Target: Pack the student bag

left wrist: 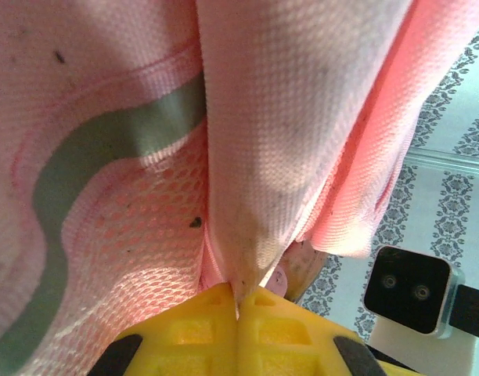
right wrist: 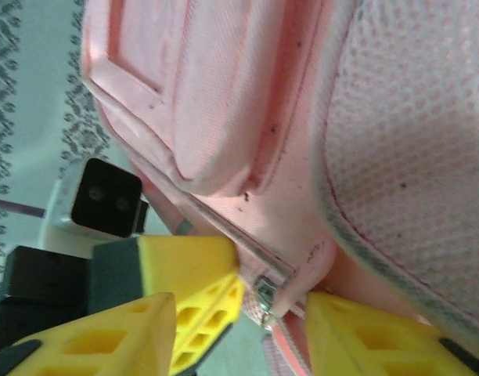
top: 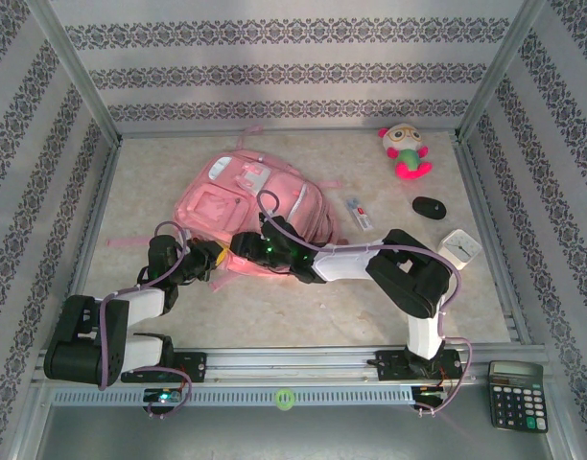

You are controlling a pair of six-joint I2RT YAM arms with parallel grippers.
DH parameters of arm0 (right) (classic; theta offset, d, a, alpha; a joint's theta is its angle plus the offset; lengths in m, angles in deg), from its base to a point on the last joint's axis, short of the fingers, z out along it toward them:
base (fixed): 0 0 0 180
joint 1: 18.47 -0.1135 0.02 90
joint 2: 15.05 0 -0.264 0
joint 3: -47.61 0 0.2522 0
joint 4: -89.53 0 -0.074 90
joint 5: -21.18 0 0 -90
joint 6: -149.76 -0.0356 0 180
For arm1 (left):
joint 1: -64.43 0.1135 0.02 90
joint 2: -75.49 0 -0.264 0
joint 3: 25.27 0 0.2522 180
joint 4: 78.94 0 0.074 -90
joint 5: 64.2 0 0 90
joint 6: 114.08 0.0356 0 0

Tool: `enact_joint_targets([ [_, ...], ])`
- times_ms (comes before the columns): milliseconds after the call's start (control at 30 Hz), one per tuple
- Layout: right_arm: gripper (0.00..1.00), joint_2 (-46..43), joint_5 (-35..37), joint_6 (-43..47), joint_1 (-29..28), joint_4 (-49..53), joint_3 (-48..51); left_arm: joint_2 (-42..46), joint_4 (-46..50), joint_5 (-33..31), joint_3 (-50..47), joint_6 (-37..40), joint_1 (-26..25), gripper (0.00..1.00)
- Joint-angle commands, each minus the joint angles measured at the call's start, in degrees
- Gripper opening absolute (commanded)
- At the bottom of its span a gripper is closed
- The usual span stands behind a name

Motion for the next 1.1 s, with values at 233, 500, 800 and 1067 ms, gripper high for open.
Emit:
enact_joint_targets([
  [233, 0.55, -0.3, 11.1, -7.5, 0.9, 3.2, 2.4, 0.3, 2.2, 2.9, -0.2, 2.8, -1.1, 0.0],
  [500, 0.4, 2.7, 8.7, -7.8, 1.8, 5.1, -2.2, 1.9, 4.6, 2.9, 0.2, 4.0, -1.2, 0.0],
  [800, 0.15, 5.2, 11.3, -5.8, 0.1, 15.2, -7.2, 3.4, 6.2, 2.6, 0.5, 4.6, -1.2, 0.0],
  [1067, 0.01, -2.3, 21.2, -0.8, -2.0, 15.2, -2.3, 5.4, 9.4, -0.8, -0.2, 5.0, -1.1, 0.0],
])
